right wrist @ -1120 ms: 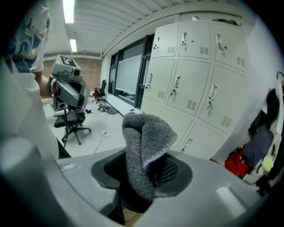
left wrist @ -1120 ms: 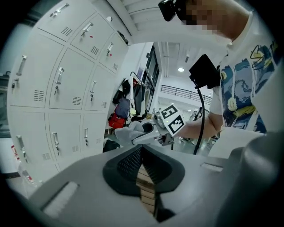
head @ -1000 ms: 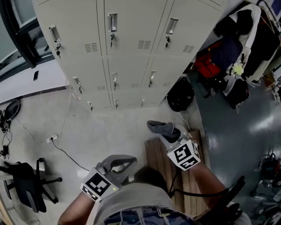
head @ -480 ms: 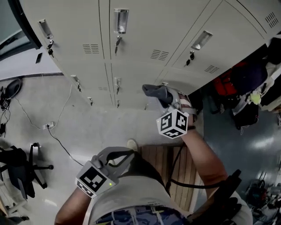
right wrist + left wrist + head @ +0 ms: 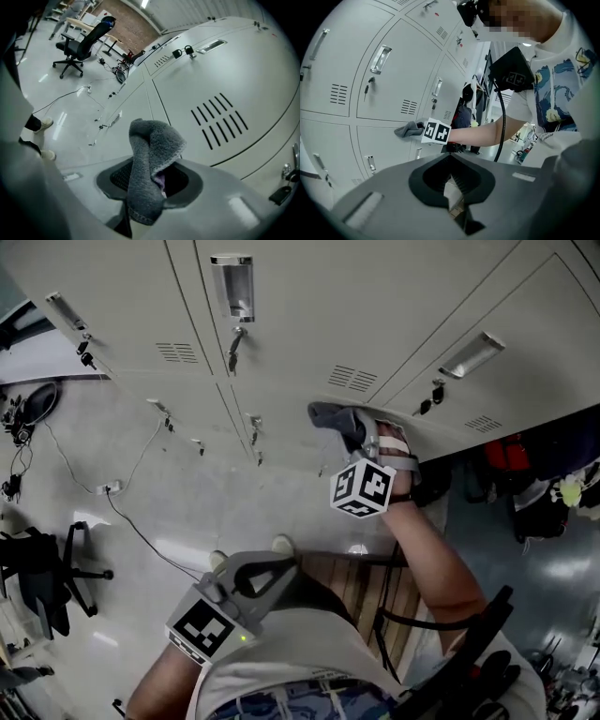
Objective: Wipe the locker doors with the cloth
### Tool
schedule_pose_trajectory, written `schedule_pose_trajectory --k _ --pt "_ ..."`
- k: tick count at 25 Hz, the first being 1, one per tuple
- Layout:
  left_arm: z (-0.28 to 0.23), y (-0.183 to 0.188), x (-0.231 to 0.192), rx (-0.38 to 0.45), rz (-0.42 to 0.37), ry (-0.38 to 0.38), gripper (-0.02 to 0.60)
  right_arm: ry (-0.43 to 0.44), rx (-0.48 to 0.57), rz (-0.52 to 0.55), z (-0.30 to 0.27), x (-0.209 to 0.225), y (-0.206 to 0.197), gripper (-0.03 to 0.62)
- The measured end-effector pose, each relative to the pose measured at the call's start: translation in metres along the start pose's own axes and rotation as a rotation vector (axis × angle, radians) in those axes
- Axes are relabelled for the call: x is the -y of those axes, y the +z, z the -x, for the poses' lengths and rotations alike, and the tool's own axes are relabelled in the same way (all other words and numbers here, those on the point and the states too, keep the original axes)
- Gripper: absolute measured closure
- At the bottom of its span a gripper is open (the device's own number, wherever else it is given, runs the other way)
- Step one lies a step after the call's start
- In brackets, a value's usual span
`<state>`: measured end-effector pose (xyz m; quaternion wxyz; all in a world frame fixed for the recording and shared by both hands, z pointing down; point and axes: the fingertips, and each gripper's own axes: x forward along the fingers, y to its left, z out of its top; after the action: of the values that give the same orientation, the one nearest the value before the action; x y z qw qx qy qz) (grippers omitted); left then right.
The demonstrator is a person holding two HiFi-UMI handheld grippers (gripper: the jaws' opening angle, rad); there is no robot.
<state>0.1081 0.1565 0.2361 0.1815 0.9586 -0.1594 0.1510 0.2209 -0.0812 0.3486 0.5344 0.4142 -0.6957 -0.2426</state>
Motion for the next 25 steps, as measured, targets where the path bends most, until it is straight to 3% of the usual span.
schedule_pose_trajectory --k 8,25 --pt "-0.009 0.003 -0.023 -0.007 0.026 0.038 0.578 0.059 -0.048 -0.008 -0.036 -0.05 -0.014 0.448" --pt "-0.014 -0.015 -0.061 -0.038 0.057 0.006 0.578 0.192 -0.194 -0.043 -0.116 -0.162 -0.054 0.448"
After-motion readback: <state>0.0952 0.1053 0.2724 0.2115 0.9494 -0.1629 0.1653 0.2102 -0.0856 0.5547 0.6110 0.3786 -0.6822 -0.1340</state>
